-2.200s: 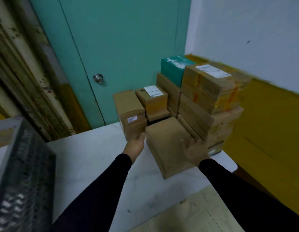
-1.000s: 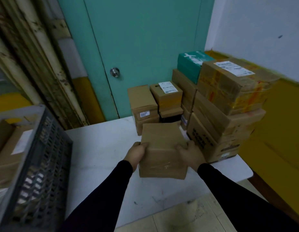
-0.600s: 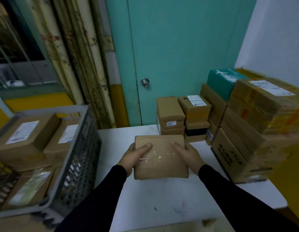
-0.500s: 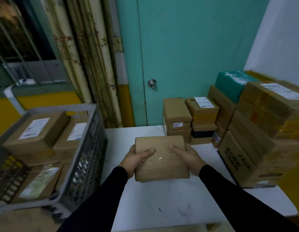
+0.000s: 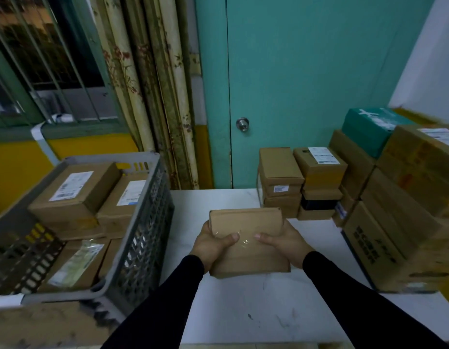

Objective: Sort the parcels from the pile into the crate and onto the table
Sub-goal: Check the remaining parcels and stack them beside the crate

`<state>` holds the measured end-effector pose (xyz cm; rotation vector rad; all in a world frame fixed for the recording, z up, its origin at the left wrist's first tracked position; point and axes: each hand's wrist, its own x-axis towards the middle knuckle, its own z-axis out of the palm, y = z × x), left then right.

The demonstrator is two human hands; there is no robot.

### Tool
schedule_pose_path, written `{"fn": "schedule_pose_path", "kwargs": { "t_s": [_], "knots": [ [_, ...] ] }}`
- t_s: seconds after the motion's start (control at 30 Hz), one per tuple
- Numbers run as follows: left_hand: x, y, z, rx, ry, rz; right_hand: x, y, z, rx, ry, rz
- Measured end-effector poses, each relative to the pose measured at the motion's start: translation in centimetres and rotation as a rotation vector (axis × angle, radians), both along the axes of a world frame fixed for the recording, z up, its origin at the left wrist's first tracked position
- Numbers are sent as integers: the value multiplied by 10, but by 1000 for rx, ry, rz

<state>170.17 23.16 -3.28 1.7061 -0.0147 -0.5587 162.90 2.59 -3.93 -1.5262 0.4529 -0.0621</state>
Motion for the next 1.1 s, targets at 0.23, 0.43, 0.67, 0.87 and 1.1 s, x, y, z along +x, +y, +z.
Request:
{"fn": "schedule_pose_path", "kwargs": {
  "t_s": [0.23,0.43,0.67,0.87,1.1],
  "knots": [
    [0,0,2,-8,-11,-19,0,-4,-2,25,-16,11],
    [-5,-1,2,102,-46,-2,3,-2,-10,-32,8,-23],
    [-1,5,23,5,69,-47,-3,-1,9,81,9,-9],
    [10,14,56,-231,234,161,4,2,30,337,19,-77],
    [8,37,51,-251,312,81,6,15,33,353,105,7]
  ]
}}
